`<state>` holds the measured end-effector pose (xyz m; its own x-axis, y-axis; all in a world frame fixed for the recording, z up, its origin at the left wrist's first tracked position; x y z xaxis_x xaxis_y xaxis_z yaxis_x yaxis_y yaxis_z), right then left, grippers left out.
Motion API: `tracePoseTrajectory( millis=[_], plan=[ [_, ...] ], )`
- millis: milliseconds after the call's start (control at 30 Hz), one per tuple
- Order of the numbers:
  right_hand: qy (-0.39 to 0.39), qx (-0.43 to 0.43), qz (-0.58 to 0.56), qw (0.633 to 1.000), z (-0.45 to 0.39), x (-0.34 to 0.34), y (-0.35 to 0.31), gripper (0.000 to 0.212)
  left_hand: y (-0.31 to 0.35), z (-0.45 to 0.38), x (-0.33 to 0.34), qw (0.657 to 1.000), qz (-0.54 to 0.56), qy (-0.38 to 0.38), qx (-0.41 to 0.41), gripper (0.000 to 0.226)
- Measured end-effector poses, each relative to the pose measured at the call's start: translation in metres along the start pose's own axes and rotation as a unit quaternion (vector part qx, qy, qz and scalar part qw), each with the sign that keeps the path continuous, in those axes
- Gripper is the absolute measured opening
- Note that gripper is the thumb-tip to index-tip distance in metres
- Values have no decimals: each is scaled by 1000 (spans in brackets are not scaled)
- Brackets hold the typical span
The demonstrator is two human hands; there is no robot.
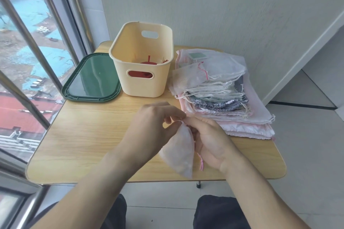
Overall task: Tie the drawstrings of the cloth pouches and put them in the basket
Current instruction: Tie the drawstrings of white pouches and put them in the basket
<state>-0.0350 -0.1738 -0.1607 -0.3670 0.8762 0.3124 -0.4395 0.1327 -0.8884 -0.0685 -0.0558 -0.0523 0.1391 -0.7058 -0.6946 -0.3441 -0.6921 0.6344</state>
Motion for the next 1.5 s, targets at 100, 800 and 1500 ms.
tracePoseTrajectory(
  millis=[100, 800, 1500],
  plan=[
    [-3, 16, -15, 1000, -1, 1, 3, 65, 0, 1, 2, 1000, -11, 15, 7, 17],
    [-13, -200, 201, 959, 23, 3, -51, 27, -25, 2, 12, 987, 68, -68, -127, 8],
    [34, -330, 343, 879, 46, 7, -74, 15, -36, 10, 45, 862, 418, -202, -203, 20]
  ],
)
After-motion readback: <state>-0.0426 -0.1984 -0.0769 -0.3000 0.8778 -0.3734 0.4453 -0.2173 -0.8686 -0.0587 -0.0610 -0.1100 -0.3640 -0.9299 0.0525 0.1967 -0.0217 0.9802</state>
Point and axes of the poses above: each hand's wrist, its own z-axis away from the middle knuckle, its own x-axis out of the palm, y = z × x, the point moved 10 cm from there along -z, towards the middle knuckle, and after that the axes turned 7 degrees about -y, right-handed, at the moved point
